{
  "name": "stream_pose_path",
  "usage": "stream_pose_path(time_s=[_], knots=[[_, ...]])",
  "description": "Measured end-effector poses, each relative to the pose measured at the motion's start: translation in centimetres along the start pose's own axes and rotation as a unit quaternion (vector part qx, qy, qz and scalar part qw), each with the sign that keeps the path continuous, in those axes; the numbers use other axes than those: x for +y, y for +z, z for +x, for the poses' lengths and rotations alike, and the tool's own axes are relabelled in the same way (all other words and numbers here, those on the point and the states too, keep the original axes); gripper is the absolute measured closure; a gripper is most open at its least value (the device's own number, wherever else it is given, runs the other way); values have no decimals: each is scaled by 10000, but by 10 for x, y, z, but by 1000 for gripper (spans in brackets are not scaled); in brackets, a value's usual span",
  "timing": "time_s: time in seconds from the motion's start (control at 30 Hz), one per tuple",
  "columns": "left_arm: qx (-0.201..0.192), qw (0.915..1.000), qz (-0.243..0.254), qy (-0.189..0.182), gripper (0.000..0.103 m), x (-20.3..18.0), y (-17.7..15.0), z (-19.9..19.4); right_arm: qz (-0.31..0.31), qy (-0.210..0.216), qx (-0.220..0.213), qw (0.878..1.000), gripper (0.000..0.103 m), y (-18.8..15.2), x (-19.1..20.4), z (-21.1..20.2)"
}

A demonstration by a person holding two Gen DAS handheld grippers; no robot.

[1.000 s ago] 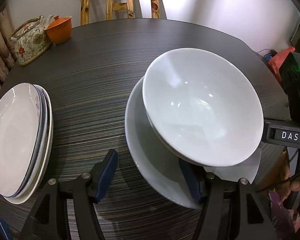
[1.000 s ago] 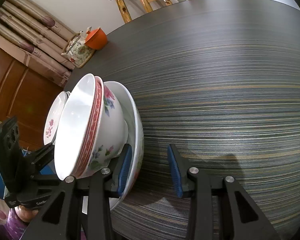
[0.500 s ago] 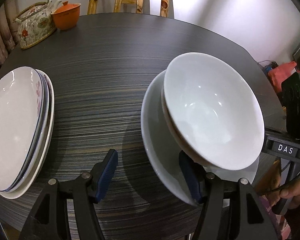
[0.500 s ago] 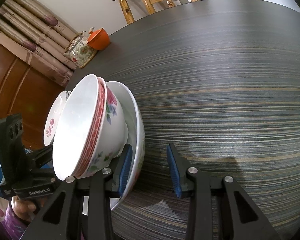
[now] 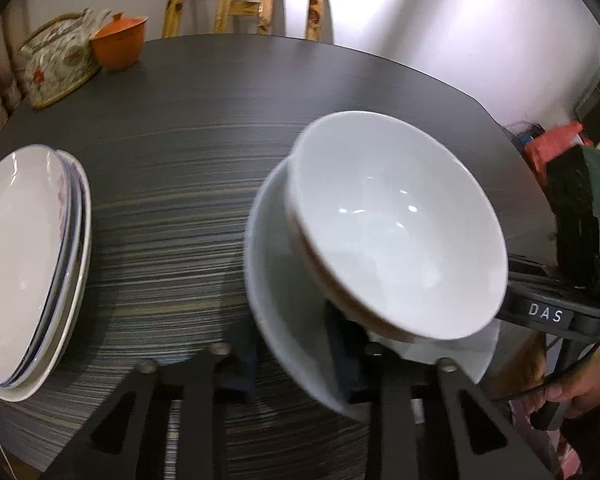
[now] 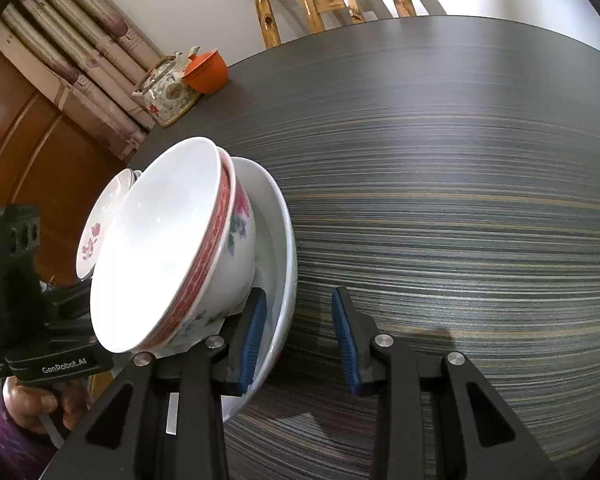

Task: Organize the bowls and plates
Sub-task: 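Close both grippers on the rim of the white plate under the bowls, then lift the plate with nested bowls and carry it over the pink-flower plate stack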

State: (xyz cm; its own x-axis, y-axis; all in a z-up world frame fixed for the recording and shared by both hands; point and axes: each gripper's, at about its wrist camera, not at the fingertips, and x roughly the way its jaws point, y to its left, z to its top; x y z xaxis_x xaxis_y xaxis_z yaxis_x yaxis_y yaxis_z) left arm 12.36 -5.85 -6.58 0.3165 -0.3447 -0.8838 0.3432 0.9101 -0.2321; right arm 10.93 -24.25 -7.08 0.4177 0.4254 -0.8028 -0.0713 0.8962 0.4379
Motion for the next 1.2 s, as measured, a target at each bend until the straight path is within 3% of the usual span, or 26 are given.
stream_pose_path(time_s=[0.17, 1.2], knots=[[-19, 10000, -43, -12, 81, 3, 0, -1, 22, 362, 141, 9992, 87, -1, 3, 6], [-35, 9997, -242, -40, 84, 11, 0, -3, -99, 557, -13, 9984, 87, -8, 3, 3]])
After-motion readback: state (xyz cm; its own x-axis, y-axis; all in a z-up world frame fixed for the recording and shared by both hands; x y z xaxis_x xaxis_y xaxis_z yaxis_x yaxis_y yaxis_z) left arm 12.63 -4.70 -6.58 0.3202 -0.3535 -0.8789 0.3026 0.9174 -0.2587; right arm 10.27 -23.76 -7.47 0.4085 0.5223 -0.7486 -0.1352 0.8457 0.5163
